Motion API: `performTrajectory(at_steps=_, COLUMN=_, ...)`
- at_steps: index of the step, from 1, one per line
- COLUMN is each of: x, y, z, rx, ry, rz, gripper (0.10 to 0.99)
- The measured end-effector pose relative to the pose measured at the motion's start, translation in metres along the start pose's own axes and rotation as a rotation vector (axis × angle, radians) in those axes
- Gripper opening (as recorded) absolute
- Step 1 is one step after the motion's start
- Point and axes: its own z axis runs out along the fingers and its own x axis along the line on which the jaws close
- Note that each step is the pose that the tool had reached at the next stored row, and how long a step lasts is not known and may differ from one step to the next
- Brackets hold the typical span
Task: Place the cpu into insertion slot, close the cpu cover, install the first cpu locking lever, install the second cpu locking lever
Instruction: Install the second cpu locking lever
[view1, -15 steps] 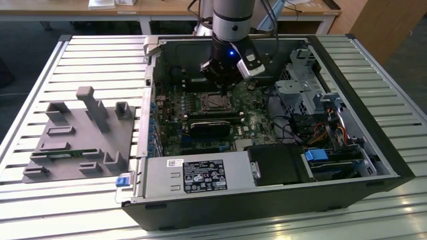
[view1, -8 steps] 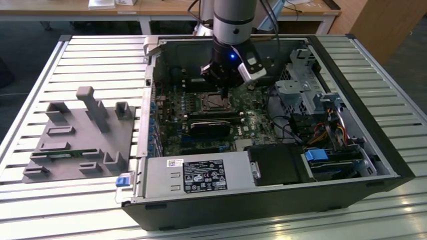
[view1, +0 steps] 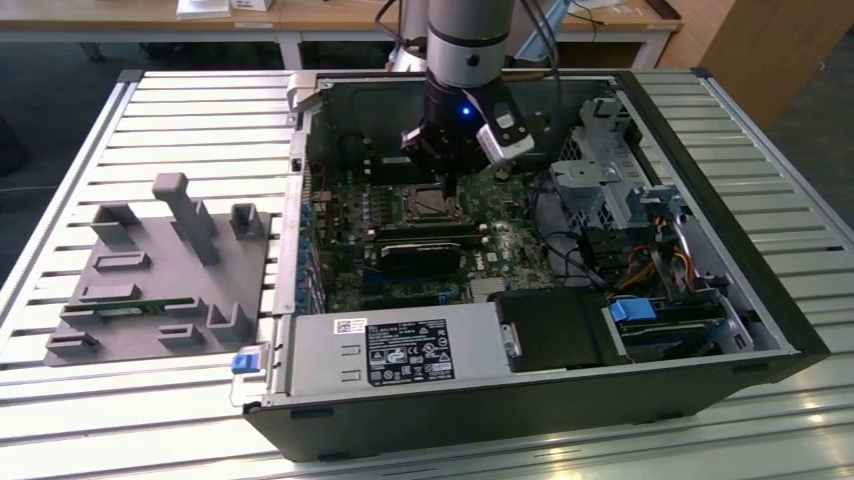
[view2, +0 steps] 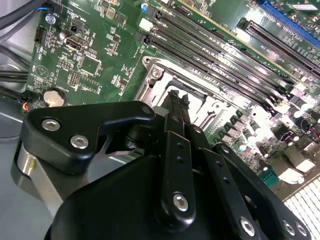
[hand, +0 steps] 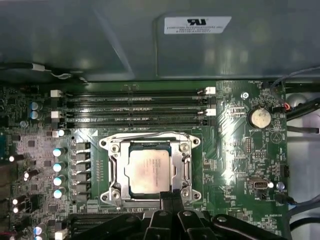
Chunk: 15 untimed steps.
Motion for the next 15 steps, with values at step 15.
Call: performTrajectory(at_steps=15, x=0.0000, y=-0.0188, z=0.0009, rx=-0.072, ry=0.0050, rz=0.001, gripper=0.106)
